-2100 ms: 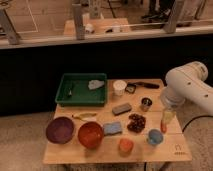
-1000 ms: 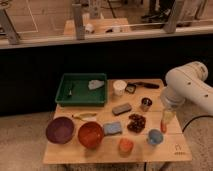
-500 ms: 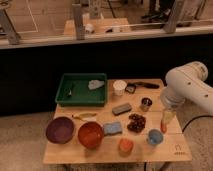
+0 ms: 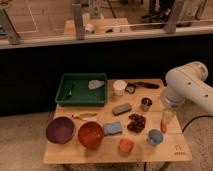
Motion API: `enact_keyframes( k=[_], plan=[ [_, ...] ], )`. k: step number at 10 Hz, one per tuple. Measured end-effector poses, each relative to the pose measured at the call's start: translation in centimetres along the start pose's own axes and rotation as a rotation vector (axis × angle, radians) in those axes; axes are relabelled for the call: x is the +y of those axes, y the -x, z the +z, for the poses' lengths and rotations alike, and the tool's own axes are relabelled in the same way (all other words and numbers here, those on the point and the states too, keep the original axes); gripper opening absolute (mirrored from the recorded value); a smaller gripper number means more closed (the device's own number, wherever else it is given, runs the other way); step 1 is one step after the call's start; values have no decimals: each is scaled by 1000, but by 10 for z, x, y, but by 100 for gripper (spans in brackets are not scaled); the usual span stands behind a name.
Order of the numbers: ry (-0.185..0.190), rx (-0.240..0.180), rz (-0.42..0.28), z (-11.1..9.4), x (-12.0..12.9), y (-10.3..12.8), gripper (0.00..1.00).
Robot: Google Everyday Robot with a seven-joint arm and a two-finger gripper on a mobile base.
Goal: Place banana in purple bowl
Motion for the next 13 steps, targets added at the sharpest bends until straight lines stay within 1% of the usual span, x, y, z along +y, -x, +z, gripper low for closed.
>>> enact_keyframes(
  k=[11, 12, 13],
  plan=[
    [0, 0, 0, 0, 0, 0, 80],
    [-2, -12, -15, -2, -1, 5, 80],
    [1, -35, -39, -4, -4, 17, 80]
  ],
)
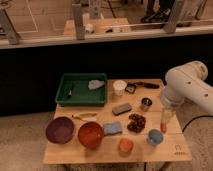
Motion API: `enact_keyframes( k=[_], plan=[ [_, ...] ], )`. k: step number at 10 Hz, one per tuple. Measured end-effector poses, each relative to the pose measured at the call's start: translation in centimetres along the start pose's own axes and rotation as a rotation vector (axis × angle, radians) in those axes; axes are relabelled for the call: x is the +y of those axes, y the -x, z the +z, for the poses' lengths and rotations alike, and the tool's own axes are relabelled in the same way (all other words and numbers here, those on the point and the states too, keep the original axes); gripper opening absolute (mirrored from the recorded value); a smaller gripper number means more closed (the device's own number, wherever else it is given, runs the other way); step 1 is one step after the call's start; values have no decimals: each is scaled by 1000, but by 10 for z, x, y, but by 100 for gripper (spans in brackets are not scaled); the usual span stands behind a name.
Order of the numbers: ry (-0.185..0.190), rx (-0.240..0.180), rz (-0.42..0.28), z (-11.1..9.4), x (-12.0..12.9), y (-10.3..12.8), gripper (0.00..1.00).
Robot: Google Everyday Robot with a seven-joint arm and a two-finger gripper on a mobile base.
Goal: Place banana in purple bowl
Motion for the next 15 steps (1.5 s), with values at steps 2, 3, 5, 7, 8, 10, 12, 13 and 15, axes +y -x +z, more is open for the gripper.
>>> enact_keyframes(
  k=[2, 3, 5, 7, 8, 10, 12, 13, 15],
  plan=[
    [11, -37, -57, -3, -4, 37, 80],
    [14, -55, -91, -5, -6, 63, 80],
    [15, -79, -152, -8, -6, 110, 80],
    [6, -93, -225, -10, -1, 164, 80],
    [7, -96, -261, -12, 1, 183, 80],
    [10, -91, -270, -12, 3, 185, 80],
    [10, -93, -273, -12, 2, 187, 80],
    [9, -93, -272, -12, 2, 187, 80],
    [8, -94, -270, -12, 2, 186, 80]
  ],
)
